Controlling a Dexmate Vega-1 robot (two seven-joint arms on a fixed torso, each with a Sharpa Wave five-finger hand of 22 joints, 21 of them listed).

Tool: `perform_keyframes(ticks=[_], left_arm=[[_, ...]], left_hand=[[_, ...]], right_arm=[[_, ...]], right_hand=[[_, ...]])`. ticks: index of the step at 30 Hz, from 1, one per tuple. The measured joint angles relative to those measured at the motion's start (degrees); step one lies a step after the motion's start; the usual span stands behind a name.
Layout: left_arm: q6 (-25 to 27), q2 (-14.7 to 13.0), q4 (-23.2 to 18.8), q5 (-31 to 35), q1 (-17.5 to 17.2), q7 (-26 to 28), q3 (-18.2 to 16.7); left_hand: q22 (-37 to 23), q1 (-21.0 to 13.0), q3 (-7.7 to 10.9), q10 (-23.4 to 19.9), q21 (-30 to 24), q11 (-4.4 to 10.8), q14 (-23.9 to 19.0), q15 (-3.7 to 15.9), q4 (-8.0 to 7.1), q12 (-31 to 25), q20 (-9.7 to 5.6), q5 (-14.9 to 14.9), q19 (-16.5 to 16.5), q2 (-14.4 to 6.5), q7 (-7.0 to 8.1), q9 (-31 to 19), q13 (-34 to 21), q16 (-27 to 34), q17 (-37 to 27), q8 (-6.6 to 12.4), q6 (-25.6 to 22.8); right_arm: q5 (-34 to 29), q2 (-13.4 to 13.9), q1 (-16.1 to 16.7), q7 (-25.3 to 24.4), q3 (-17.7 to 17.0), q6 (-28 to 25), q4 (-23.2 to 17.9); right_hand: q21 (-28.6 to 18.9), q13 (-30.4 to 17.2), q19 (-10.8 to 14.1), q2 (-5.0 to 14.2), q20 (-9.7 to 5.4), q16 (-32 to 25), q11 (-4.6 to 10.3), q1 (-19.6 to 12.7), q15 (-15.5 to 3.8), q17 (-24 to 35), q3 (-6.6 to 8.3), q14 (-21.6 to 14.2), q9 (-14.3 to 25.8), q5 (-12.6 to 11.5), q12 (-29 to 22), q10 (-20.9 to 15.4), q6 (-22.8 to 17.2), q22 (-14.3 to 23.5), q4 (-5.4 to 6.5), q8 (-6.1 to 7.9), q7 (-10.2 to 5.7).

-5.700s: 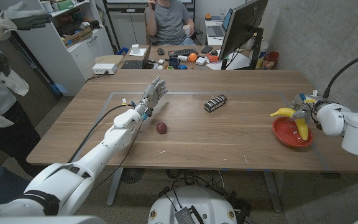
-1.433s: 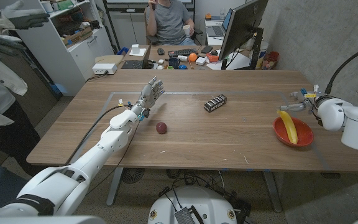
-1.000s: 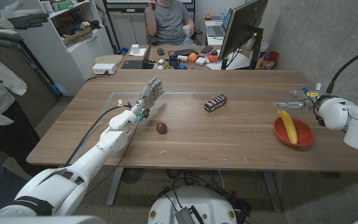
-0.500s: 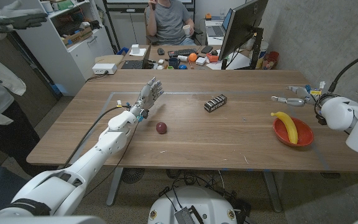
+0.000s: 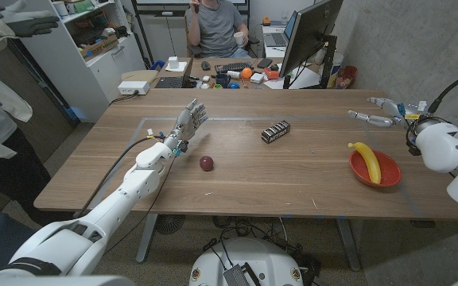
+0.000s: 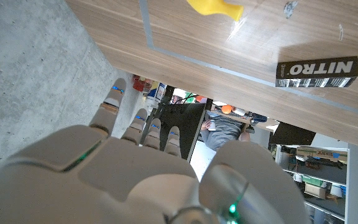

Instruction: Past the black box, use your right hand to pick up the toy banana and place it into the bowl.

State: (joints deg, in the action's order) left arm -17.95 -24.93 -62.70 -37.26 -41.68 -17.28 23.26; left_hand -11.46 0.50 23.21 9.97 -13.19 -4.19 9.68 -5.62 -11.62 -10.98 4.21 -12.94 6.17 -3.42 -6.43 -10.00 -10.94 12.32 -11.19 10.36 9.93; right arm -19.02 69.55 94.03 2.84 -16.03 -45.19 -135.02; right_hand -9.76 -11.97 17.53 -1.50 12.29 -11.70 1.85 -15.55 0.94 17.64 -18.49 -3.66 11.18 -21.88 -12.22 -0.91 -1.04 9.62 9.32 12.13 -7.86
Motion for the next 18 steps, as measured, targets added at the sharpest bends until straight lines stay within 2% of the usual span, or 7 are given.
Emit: perform_keyframes(ticks=[3, 4, 18], left_arm=[[0.0, -0.1, -0.2, 0.0, -0.2, 0.0, -0.1], [0.0, -0.3, -0.3, -0.2, -0.3, -0.1, -0.2], [0.0, -1.0, -1.4, -0.8, -1.5, -0.3, -0.8]], left_hand=[[0.0, 0.0, 0.0, 0.0, 0.0, 0.0, 0.0, 0.0, 0.0, 0.0, 0.0, 0.0, 0.0, 0.0, 0.0, 0.0, 0.0, 0.0, 0.0, 0.0, 0.0], [0.0, 0.0, 0.0, 0.0, 0.0, 0.0, 0.0, 0.0, 0.0, 0.0, 0.0, 0.0, 0.0, 0.0, 0.0, 0.0, 0.0, 0.0, 0.0, 0.0, 0.0], [0.0, 0.0, 0.0, 0.0, 0.0, 0.0, 0.0, 0.0, 0.0, 0.0, 0.0, 0.0, 0.0, 0.0, 0.0, 0.0, 0.0, 0.0, 0.0, 0.0, 0.0]], right_arm=[[-1.7, 0.0, 0.0, -0.2, 0.0, 0.8, 0.0], [-2.7, -2.2, 0.2, -0.3, -0.6, 1.2, -0.9], [-8.8, -6.3, -1.0, 1.7, -1.2, 3.0, -3.1]], right_hand=[[-0.2, 0.0, 0.0, 0.15, 0.0, -0.4, 0.14, 0.1, -0.3, -0.4, -0.07, -0.8, 0.0, 0.0, -0.4, -0.9, -1.0, 0.0, -0.07, 0.16, 0.5], [-0.2, 0.0, 0.0, 0.15, 0.0, -0.4, 0.19, 0.2, -0.34, -0.4, -0.07, -0.9, 0.0, 0.0, -0.4, -1.0, -1.0, 0.0, -0.07, 0.3, 0.49], [-0.4, 0.3, 0.0, 0.16, 0.0, -0.4, 0.31, 0.1, -0.22, -0.9, 0.19, -0.7, 0.0, 0.0, -0.4, -1.4, -1.1, 0.0, -0.32, 0.3, -0.05]])
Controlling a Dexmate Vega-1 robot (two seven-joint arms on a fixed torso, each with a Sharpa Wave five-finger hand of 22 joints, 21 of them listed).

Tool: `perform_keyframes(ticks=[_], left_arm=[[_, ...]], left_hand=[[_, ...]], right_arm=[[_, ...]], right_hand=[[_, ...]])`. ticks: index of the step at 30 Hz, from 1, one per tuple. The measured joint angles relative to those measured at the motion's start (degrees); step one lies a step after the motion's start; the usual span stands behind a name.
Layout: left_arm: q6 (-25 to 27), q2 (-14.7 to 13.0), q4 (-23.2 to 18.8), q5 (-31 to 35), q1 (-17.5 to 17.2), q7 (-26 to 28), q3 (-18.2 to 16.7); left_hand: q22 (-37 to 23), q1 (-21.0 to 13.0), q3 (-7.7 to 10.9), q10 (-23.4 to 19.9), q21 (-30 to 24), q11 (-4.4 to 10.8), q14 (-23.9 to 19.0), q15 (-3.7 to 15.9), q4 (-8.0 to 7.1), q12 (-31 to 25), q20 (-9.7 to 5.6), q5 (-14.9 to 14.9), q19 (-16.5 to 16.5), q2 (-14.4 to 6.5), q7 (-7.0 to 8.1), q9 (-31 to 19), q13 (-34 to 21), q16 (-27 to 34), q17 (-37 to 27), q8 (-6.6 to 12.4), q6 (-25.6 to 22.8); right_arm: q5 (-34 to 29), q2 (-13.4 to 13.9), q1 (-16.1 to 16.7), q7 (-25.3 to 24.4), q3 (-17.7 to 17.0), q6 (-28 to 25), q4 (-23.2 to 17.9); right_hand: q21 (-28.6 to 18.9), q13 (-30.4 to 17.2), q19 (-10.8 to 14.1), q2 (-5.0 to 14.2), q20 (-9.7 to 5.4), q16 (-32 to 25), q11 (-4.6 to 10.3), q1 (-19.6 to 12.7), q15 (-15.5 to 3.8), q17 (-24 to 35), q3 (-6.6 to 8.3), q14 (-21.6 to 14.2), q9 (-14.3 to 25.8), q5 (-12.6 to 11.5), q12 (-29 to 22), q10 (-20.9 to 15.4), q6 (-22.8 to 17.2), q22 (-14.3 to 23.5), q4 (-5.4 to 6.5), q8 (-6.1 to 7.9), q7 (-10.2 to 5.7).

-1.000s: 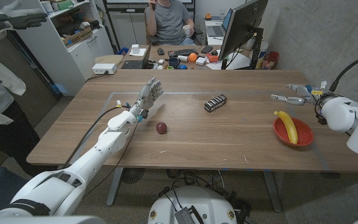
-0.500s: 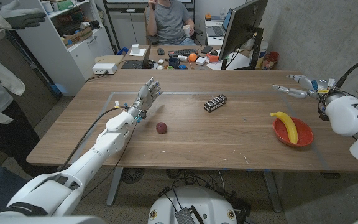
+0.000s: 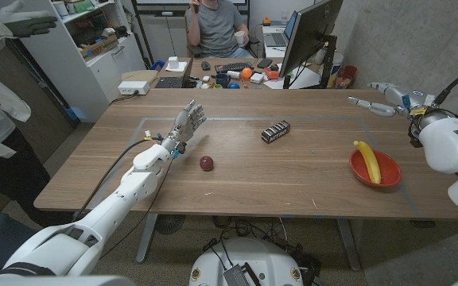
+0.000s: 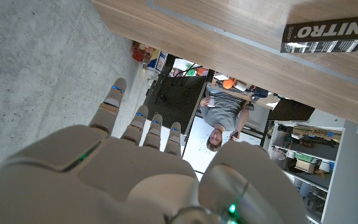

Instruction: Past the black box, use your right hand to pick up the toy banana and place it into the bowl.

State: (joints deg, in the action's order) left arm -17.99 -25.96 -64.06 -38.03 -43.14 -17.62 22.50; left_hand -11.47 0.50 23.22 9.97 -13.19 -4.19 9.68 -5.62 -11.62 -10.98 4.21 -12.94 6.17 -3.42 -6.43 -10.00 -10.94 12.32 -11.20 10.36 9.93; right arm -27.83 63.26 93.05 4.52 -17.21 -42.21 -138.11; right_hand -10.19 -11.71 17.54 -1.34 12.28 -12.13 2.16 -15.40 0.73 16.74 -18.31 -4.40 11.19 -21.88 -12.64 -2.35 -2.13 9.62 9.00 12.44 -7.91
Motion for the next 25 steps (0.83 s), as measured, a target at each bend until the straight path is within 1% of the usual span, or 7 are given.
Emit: perform_keyframes(ticks=[9, 11, 13, 18, 19, 22, 25], left_arm=[[-0.2, -0.4, -0.7, -0.3, -0.7, -0.1, -0.3], [-0.2, -0.5, -1.0, -0.4, -0.9, -0.2, -0.4], [-0.2, -0.7, -1.2, -0.5, -1.0, -0.2, -0.5], [-0.2, -0.8, -1.7, -0.5, -1.5, -0.2, -0.7], [-0.3, -0.8, -1.8, -0.7, -1.6, -0.2, -0.7], [-0.3, -1.1, -2.0, -0.7, -1.8, -0.2, -0.8], [-0.3, -1.2, -2.4, -0.8, -2.2, 0.1, -1.0]], left_hand=[[0.0, 0.0, 0.0, 0.0, 0.0, 0.0, 0.0, 0.0, 0.0, 0.0, 0.0, 0.0, 0.0, 0.0, 0.0, 0.0, 0.0, 0.0, 0.0, 0.0, 0.0], [0.0, 0.0, 0.0, 0.0, 0.0, 0.0, 0.0, 0.0, 0.0, 0.0, 0.0, 0.0, 0.0, 0.0, 0.0, 0.0, 0.0, 0.0, 0.0, 0.0, 0.0], [0.0, 0.0, 0.0, 0.0, 0.0, 0.0, 0.0, 0.0, 0.0, 0.0, 0.0, 0.0, 0.0, 0.0, 0.0, 0.0, 0.0, 0.0, 0.0, 0.0, 0.0], [0.0, 0.0, 0.0, 0.0, 0.0, 0.0, 0.0, 0.0, 0.0, 0.0, 0.0, 0.0, 0.0, 0.0, 0.0, 0.0, 0.0, 0.0, 0.0, 0.0, 0.0], [0.0, 0.0, 0.0, 0.0, 0.0, 0.0, 0.0, 0.0, 0.0, 0.0, 0.0, 0.0, 0.0, 0.0, 0.0, 0.0, 0.0, 0.0, 0.0, 0.0, 0.0], [0.0, 0.0, 0.0, 0.0, 0.0, 0.0, 0.0, 0.0, 0.0, 0.0, 0.0, 0.0, 0.0, 0.0, 0.0, 0.0, 0.0, 0.0, 0.0, 0.0, 0.0], [0.0, 0.0, 0.0, 0.0, 0.0, 0.0, 0.0, 0.0, 0.0, 0.0, 0.0, 0.0, 0.0, 0.0, 0.0, 0.0, 0.0, 0.0, 0.0, 0.0, 0.0]], right_arm=[[-2.7, -2.1, -0.5, 1.5, 0.0, 0.3, -1.3], [-3.4, -2.5, -0.5, 1.6, -0.1, 0.5, -1.6], [-4.0, -3.2, -0.4, 1.8, -0.3, 0.6, -1.9], [-5.1, -3.6, -0.4, 2.3, -0.4, 1.1, -2.1], [-5.3, -4.5, -0.4, 2.4, -0.6, 1.2, -2.5], [-5.8, -4.5, -0.4, 2.6, -0.6, 1.3, -2.5], [-6.4, -5.6, -0.4, 2.9, -0.7, 1.7, -2.9]], right_hand=[[0.0, 0.0, 0.0, 0.3, -0.02, 0.0, -0.23, 0.3, 0.0, -0.3, -0.24, 0.0, 0.0, 0.0, 0.0, 0.2, 0.1, 0.0, -0.24, 0.0, -0.09], [0.0, 0.0, -0.3, 0.3, -0.27, 0.0, -0.22, 0.3, 0.01, -0.3, -0.24, 0.0, 0.0, 0.0, 0.0, 0.2, 0.1, 0.0, -0.24, 0.0, -0.08], [0.0, 0.0, -0.6, 0.3, 0.01, 0.2, -0.23, 0.3, 0.2, -0.3, -0.24, 0.2, 0.0, -0.2, 0.0, 0.2, 0.1, 0.0, -0.24, 0.0, -0.08], [0.0, 0.0, -0.6, 0.3, 0.0, 0.3, -0.23, 0.3, 0.19, -0.3, -0.24, 0.6, 0.0, -0.4, 0.0, 0.2, 0.1, 0.0, -0.24, 0.0, -0.08], [0.0, 0.0, -0.8, 0.3, 0.17, 0.3, -0.23, 0.3, 0.19, -0.4, -0.24, 0.6, 0.0, -0.4, 0.0, 0.2, 0.1, 0.0, -0.24, 0.0, -0.08], [0.0, 0.0, -1.2, 0.31, 0.2, 0.3, -0.23, 0.3, 0.19, -0.5, -0.24, 0.6, 0.0, -0.4, 0.0, 0.2, 0.1, 0.0, -0.24, 0.0, -0.08], [0.0, 0.0, -1.4, 0.61, 0.0, 0.3, -0.23, 0.6, 0.19, -0.5, -0.24, 0.6, 0.0, -0.4, 0.0, 0.2, -0.1, 0.0, -0.23, 0.0, -0.3]])
